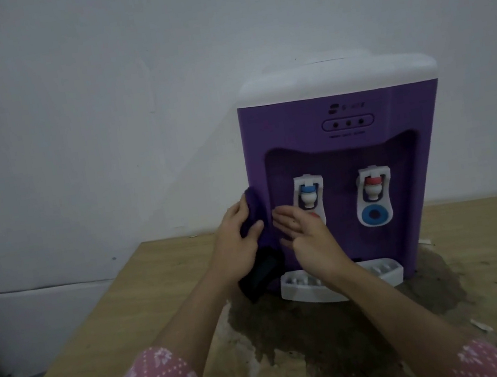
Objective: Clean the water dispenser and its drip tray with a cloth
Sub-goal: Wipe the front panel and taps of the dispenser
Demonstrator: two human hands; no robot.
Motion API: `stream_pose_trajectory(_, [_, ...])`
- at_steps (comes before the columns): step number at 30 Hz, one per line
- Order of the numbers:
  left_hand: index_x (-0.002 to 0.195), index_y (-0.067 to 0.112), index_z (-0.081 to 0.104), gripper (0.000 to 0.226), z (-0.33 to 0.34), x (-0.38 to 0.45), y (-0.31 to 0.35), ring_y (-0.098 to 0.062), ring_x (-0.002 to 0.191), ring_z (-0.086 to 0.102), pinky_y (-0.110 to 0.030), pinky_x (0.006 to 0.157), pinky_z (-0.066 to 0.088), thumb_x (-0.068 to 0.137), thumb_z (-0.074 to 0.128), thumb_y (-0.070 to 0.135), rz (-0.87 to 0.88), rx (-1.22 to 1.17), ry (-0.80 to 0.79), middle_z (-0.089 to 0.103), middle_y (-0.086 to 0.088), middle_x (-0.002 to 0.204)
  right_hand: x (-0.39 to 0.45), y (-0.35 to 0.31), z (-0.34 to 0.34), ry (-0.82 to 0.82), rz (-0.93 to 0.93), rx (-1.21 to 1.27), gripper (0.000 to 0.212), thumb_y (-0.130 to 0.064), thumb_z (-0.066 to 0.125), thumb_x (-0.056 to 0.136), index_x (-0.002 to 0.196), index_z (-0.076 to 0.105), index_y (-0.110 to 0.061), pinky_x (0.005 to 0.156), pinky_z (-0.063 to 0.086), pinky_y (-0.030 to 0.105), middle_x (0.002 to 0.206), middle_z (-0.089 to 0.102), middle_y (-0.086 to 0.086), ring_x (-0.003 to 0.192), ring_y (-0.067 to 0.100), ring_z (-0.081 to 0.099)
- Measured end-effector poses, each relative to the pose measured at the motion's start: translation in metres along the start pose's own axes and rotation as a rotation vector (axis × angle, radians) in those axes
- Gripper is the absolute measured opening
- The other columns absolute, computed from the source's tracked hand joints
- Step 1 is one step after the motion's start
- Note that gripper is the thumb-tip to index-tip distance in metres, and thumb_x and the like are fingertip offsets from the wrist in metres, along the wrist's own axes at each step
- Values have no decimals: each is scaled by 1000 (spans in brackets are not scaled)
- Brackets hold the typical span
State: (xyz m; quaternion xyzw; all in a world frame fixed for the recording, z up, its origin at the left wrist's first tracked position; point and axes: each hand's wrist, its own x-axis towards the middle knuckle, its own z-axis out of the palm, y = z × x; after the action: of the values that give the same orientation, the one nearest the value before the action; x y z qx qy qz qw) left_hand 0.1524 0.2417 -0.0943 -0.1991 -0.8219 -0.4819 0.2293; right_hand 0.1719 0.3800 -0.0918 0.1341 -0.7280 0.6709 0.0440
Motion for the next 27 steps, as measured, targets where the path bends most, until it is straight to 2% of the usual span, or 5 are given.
stream_pose_trajectory(6, [132,25,46,47,-14,-27,-21,-7,95,56,2,70,36,90,51,3,-17,148,-161,58,14,107,-11,8,4,13,56,-59,66,25,33,78,135,37,-8,102,39,28,137,45,8,114,7,44])
stream_pose_trajectory(9, [134,24,42,52,-10,-34,-6,3,114,46,-2,94,32,89,53,2,115,57,-54,52,14,125,-15,10,13,41,85,-41,65,20,36,80,136,35,-14,103,40,37,133,47,7,117,11,46])
stream_pose_trajectory(14, [138,21,40,57,5,-37,3,-12,127,38,-22,107,30,87,49,-2,301,345,-252,43,5,140,-22,7,14,41,106,62,81,20,35,80,144,17,-25,90,42,24,133,41,3,118,14,42])
stream_pose_trajectory(20, [132,9,48,53,-11,-23,9,-29,104,50,-28,86,42,82,56,-6,241,447,178,53,-8,131,-27,-3,-13,123,-20,-38,63,25,35,75,123,50,-13,92,47,28,121,54,2,113,13,53])
stream_pose_trajectory(27, [117,9,63,59,-11,10,32,-27,78,60,-26,47,52,61,72,-6,596,998,147,63,-4,123,-25,1,-23,504,-116,-64,45,17,42,74,84,58,-24,63,51,20,88,62,-6,78,8,60])
